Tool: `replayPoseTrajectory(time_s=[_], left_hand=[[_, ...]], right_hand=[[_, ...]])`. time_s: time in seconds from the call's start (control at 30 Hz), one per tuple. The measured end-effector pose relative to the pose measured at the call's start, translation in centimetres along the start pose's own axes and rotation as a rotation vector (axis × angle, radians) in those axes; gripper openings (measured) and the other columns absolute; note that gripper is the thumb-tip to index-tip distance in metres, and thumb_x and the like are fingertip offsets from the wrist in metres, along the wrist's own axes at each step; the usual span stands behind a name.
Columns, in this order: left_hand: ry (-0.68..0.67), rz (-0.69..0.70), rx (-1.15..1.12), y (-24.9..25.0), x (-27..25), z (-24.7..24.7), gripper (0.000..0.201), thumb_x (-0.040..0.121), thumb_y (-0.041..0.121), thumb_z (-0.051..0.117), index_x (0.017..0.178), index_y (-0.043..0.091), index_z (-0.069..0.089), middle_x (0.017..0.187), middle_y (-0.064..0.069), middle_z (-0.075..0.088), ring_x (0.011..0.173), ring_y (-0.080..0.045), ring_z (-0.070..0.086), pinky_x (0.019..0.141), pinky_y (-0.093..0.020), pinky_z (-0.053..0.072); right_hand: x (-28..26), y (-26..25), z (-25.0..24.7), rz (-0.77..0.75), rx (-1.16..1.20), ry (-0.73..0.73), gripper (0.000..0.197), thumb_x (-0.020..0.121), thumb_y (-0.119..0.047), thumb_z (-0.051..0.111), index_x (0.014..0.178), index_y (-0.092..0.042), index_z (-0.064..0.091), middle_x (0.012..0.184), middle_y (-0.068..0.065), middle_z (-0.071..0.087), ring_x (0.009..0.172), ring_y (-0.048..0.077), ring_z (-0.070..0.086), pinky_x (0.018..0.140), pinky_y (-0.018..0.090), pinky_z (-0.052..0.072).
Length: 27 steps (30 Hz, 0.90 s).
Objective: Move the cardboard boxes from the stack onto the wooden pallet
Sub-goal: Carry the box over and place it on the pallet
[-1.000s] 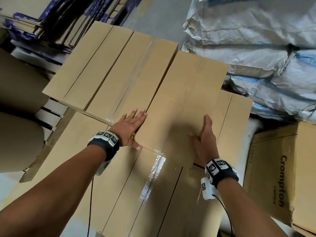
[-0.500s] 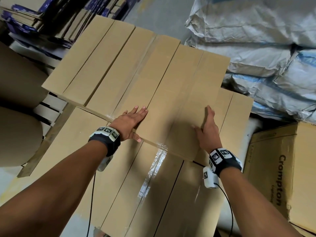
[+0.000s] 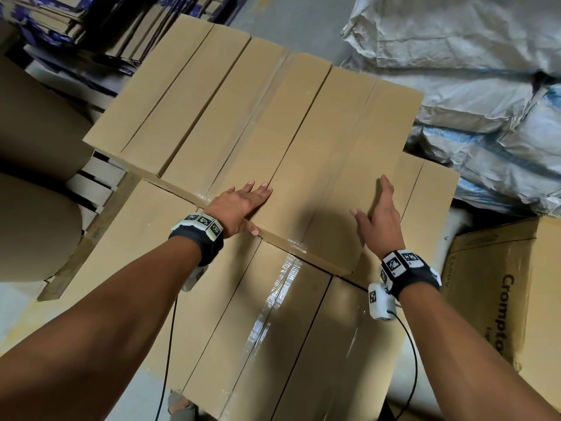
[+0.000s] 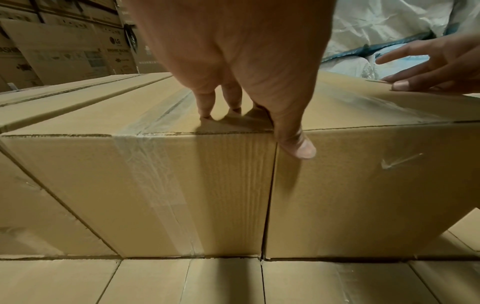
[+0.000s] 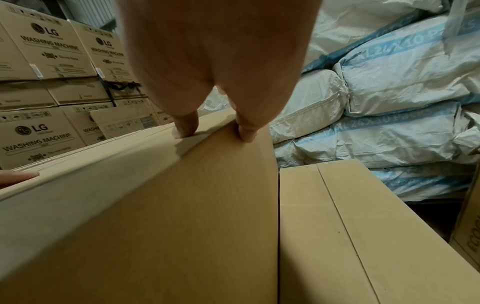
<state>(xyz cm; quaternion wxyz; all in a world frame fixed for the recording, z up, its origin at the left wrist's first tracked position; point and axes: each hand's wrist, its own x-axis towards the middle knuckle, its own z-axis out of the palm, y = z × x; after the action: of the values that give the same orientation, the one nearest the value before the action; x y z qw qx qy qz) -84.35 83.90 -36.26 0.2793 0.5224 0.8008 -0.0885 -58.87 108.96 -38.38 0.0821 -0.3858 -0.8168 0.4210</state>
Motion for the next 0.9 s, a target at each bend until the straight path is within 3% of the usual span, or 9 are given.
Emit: replayPoseTrajectory(time_s=[0.17,0.4,0.57,0.67,0.73,0.83,0.9], left_hand=[[0.005,0.000,0.000,0.1,0.1,0.0,0.099,0.098,0.032,0.071,0.167,0.026,0.001,0.175,0.004,0.003,0.162,-0.025,0.002,0.127,-0.052,0.019],[0.017,-0.020,0.027,0.4,0.2,0.1,0.100,0.095,0.032,0.074,0.167,0.026,0.005,0.175,0.004,0.002,0.162,-0.025,0.003,0.126,-0.051,0.020],[-0.024,-0.043,0.091,1.0,-0.2,0.4,0.099,0.100,0.030,0.068,0.167,0.021,-0.005,0.175,0.001,-0.011,0.161,-0.027,-0.005,0.129,-0.054,0.015],[-0.016,-0.102,0.189,2.6,-0.8,0.8,0.090,0.106,0.027,0.057,0.166,0.015,-0.009,0.174,-0.004,-0.014,0.161,-0.031,-0.001,0.127,-0.056,0.017],[0.008,-0.142,0.131,3.9,-2.1,1.4,0.080,0.107,0.022,0.053,0.166,0.013,0.000,0.175,-0.007,-0.005,0.161,-0.032,0.007,0.127,-0.055,0.019],[0.089,-0.144,-0.084,6.0,-5.7,2.6,0.072,0.101,0.013,0.058,0.164,0.013,0.024,0.173,-0.008,0.017,0.156,-0.030,0.028,0.126,-0.042,0.029],[0.104,-0.145,-0.186,7.6,-8.9,3.5,0.064,0.100,0.011,0.059,0.160,0.013,0.036,0.168,-0.008,0.032,0.144,-0.031,0.046,0.119,-0.038,0.040]], right_hand=[[0.6,0.2,-0.1,0.007,-0.011,0.003,0.094,0.099,-0.021,0.071,0.167,-0.018,0.006,0.174,0.018,0.011,0.160,0.035,0.017,0.129,0.046,0.019],[-0.5,-0.7,0.3,0.058,-0.042,-0.001,0.085,0.104,-0.020,0.063,0.167,-0.017,0.006,0.173,0.022,0.004,0.155,0.045,0.025,0.125,0.047,0.022],[-1.5,-1.9,0.9,0.082,-0.183,-0.049,0.064,0.109,-0.021,0.052,0.164,-0.014,0.020,0.172,0.026,-0.007,0.136,0.055,0.047,0.113,0.051,0.039],[-2.6,-1.4,1.5,0.053,-0.278,-0.107,0.060,0.108,-0.019,0.052,0.162,-0.013,0.026,0.170,0.030,-0.009,0.130,0.054,0.054,0.103,0.046,0.048],[-4.3,-0.9,1.8,0.037,-0.311,-0.141,0.063,0.104,-0.011,0.056,0.160,-0.015,0.027,0.170,0.027,-0.009,0.133,0.051,0.053,0.098,0.044,0.053],[-8.1,-0.7,2.3,-0.021,-0.350,-0.209,0.062,0.099,0.000,0.058,0.155,-0.012,0.036,0.173,0.019,-0.001,0.155,0.045,0.027,0.107,0.050,0.053],[-11.4,-1.1,2.1,-0.026,-0.359,-0.252,0.048,0.102,-0.004,0.057,0.149,-0.011,0.046,0.174,0.016,0.009,0.154,0.040,0.032,0.112,0.046,0.048]])
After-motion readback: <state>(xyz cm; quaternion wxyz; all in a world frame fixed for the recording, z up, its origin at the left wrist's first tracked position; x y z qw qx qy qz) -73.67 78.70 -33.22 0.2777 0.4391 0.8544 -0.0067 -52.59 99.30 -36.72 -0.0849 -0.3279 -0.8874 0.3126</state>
